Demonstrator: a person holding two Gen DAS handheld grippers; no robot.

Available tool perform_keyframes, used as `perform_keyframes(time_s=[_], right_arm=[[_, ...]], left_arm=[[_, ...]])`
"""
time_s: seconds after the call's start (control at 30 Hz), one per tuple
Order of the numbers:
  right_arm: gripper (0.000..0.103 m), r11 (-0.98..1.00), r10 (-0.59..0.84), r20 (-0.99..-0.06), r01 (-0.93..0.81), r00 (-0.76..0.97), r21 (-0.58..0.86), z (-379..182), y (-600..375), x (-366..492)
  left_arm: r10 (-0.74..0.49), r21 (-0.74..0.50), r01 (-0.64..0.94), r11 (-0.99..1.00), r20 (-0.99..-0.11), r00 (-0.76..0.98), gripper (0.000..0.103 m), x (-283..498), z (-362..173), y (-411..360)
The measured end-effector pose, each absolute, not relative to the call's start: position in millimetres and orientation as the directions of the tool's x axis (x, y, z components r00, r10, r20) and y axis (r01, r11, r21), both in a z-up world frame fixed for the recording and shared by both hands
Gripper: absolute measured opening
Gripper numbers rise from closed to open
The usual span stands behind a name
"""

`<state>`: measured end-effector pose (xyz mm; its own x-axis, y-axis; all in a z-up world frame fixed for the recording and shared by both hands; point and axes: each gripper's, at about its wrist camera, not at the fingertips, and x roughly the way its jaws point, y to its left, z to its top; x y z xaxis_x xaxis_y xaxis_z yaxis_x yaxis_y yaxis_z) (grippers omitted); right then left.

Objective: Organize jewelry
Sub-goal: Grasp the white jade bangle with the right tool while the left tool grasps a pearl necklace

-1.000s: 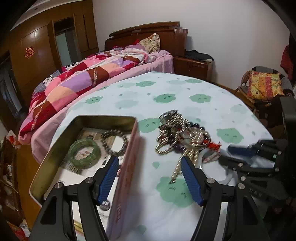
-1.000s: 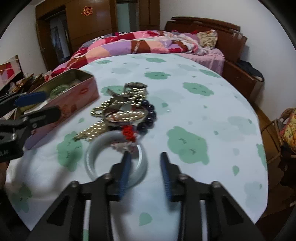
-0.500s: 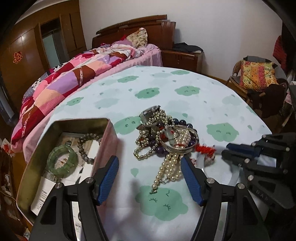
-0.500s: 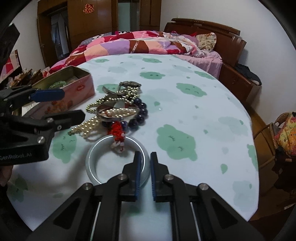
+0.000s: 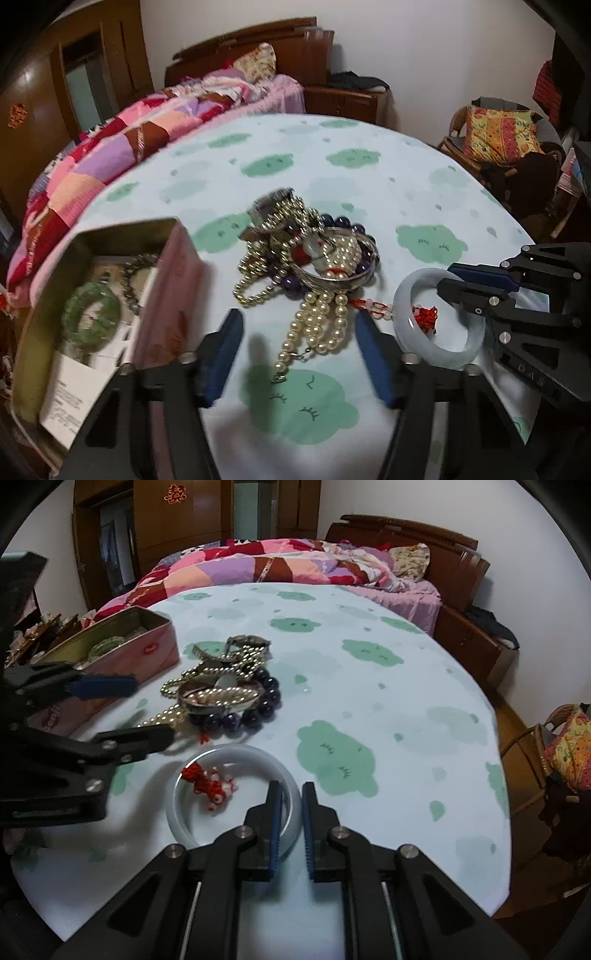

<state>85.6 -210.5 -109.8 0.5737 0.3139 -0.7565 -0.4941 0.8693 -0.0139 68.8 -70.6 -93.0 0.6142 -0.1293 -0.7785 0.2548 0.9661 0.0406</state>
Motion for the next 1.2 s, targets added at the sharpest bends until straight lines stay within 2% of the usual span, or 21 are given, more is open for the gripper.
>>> perform_keyframes(time_s=[0.03,0.13,0.17,0.43,0.5,0.73,1.03,1.2], right_arm=[[0.015,0.868,0.315,-0.756,-0.497,0.574,-0.015,-111,-208,85],[0.015,0.867,0.317,-0.748,-0.497,0.583,-0.020,-111,-207,83],[0.015,0.868,0.324,-0.744,-0.497,0.584,-0.012,-112,-207,83],[0.013,0.861,0.378,-0.706,-0.509,0.599,0.029,-100,-211,76],[0.013,0.863,0.384,-0.695,-0.504,0.608,0.037,-95,-213,75],[0.013,0.866,0.406,-0.664,-0.497,0.628,0.059,-80,-217,73],[0.013,0.862,0.438,-0.620,-0.500,0.651,0.084,-57,-220,70],[0.013,0.857,0.449,-0.605,-0.508,0.658,0.084,-50,-217,67]], left_arm=[[-0.138,0.029,0.259,0.965,-0.786,0.603,0.050,71,-96,-70],[-0.179,-0.019,0.271,0.962,-0.795,0.579,0.030,74,-101,-68],[-0.186,-0.026,0.274,0.961,-0.795,0.578,0.012,73,-100,-68],[-0.232,-0.045,0.293,0.955,-0.726,0.648,0.009,50,-69,-60],[-0.249,-0.058,0.293,0.954,-0.695,0.675,0.005,43,-56,-56],[-0.279,-0.102,0.279,0.955,-0.637,0.719,0.005,33,-24,-40],[-0.288,-0.120,0.269,0.956,-0.578,0.763,0.005,20,4,-27],[-0.252,-0.087,0.246,0.965,-0.564,0.786,0.005,17,11,-24]])
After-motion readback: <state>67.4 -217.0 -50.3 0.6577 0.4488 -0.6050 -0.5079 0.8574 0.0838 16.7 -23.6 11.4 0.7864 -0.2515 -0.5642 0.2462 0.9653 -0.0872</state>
